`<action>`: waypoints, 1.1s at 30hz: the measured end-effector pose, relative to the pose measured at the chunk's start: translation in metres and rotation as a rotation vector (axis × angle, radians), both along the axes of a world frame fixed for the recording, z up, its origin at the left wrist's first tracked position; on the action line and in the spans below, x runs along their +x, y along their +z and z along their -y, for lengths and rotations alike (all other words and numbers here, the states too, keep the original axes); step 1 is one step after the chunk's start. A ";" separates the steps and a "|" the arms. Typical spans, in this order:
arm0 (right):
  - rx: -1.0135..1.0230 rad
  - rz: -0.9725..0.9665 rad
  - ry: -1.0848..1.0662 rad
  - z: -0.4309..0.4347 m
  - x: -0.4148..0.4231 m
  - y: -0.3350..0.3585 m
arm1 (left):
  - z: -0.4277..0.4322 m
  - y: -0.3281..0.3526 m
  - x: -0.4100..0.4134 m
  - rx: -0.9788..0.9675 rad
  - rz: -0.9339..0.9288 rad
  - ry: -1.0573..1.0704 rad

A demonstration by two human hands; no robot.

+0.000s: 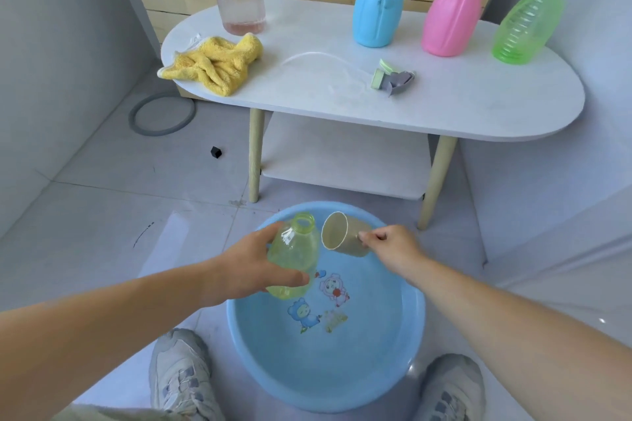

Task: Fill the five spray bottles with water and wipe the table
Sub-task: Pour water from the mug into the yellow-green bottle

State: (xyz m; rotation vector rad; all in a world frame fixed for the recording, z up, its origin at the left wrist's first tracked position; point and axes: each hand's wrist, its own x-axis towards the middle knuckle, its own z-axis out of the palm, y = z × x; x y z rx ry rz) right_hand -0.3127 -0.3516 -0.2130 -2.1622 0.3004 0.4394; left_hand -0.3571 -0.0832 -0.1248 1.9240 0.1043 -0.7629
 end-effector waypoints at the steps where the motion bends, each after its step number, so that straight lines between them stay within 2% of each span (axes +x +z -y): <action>1: -0.023 0.007 0.017 0.000 0.000 -0.009 | 0.000 -0.003 -0.001 0.016 0.004 -0.013; 7: -0.174 0.042 0.155 0.000 -0.007 -0.043 | 0.003 -0.018 -0.005 0.039 0.000 -0.072; 21: -0.273 0.047 0.341 0.002 -0.005 -0.063 | -0.002 -0.026 0.005 0.023 0.000 -0.054; 33: -0.249 -0.061 0.285 0.001 -0.008 -0.061 | -0.006 -0.023 0.006 0.009 0.020 -0.028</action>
